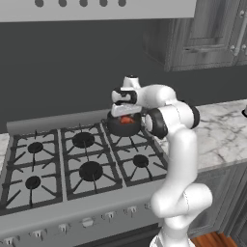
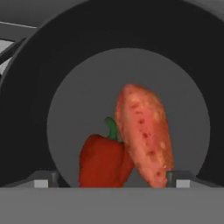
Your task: Put the bell pepper and sweet potato in the pot. Retrieve the spatula and lightly stir the vegetables in the pot.
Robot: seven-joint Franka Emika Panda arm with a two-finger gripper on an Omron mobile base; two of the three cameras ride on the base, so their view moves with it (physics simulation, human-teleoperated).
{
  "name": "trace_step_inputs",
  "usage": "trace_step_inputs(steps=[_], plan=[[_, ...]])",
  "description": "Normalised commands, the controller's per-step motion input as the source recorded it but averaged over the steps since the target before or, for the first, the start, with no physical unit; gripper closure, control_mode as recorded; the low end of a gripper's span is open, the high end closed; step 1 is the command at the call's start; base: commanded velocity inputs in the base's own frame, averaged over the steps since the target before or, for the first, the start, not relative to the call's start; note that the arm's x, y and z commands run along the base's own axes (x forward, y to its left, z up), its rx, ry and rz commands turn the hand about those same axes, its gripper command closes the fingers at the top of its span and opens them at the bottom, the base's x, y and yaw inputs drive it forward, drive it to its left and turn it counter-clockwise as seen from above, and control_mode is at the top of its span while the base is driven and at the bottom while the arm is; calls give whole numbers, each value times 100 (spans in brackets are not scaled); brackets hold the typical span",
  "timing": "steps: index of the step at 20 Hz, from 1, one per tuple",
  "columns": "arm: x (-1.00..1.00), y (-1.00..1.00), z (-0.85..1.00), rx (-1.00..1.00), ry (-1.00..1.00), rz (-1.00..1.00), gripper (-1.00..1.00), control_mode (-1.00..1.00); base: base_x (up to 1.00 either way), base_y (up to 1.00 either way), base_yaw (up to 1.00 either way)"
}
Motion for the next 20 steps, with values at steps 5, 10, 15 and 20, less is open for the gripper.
trace_step_inputs(steps=[5, 10, 15, 20], plan=[[-98, 0, 48, 0, -6, 0, -100, -100, 0, 0, 0], [-100, -5, 2, 0, -1, 0, -100, -100, 0, 0, 0], [-100, -34, -14, 2, -15, 0, -100, -100, 0, 0, 0], [-100, -16, 0, 0, -10, 0, -100, -100, 0, 0, 0]])
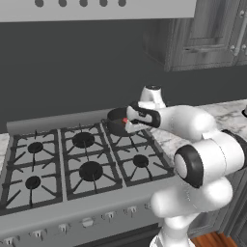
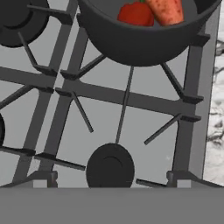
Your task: Put the bell pepper and sweet potato in the pot. Retrieve the spatula and lightly stir the vegetables in the pot.
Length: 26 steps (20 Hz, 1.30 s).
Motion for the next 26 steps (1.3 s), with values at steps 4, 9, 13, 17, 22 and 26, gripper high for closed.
trace_step_inputs(steps=[4, 9, 13, 17, 22, 26], plan=[[-100, -5, 25, 0, -10, 0, -100, -100, 0, 0, 0], [-100, 0, 75, -6, 0, 0, -100, -100, 0, 0, 0], [-100, 0, 98, -7, 0, 0, -100, -100, 0, 0, 0], [-84, 0, 31, 0, 0, 0, -100, -100, 0, 0, 0], [0, 0, 1, 0, -1, 0, -100, -100, 0, 0, 0], [0, 0, 0, 0, 0, 0, -100, -100, 0, 0, 0]])
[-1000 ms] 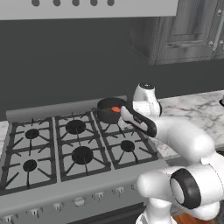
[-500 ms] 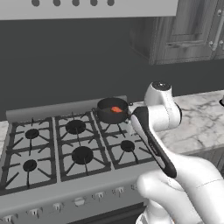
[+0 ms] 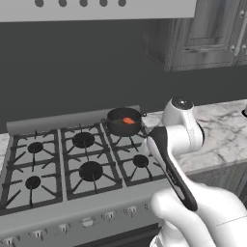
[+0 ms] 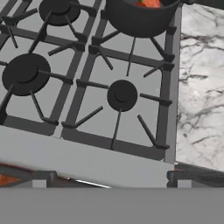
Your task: Put the bell pepper and sweet potato in the pot. Retrieve the spatula and lightly stir the vegetables in the pot.
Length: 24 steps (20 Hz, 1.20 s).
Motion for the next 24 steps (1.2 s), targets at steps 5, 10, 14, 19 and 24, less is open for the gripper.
trace_step_inputs(steps=[5, 10, 14, 19, 24], plan=[[0, 0, 0, 0, 0, 0, -100, 100, -4, 0, 0], [0, 0, 0, 0, 0, 0, -100, 100, -77, 14, 0], [0, 0, 0, 0, 0, 0, -100, 100, -97, 87, -5], [0, 0, 0, 0, 0, 0, -100, 100, -49, 100, -13], [0, 0, 0, 0, 0, 0, -100, 100, 13, 100, 0]])
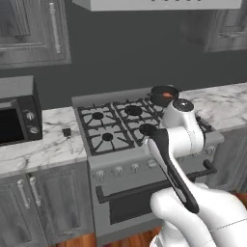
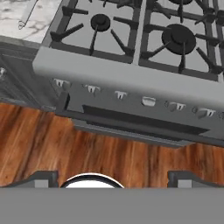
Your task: Put the bell pepper and sweet potato in the pot. Retrieve the spatula and lightly stir the vegetables in the pot.
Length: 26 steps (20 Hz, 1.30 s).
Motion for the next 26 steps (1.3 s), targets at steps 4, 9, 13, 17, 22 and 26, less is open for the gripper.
trace_step_inputs(steps=[4, 9, 13, 17, 22, 26], plan=[[0, 0, 0, 0, 0, 0, -100, 100, 39, 100, 0], [0, 0, 0, 0, 0, 0, -100, 100, 42, 54, -7], [0, 0, 0, 0, 0, 0, -100, 100, 50, 36, -8], [0, 0, 0, 0, 0, 0, -100, 100, 43, 25, -6], [0, 0, 0, 0, 0, 0, -100, 100, 9, 7, -1], [0, 0, 0, 0, 0, 0, -100, 100, 0, 0, 0]])
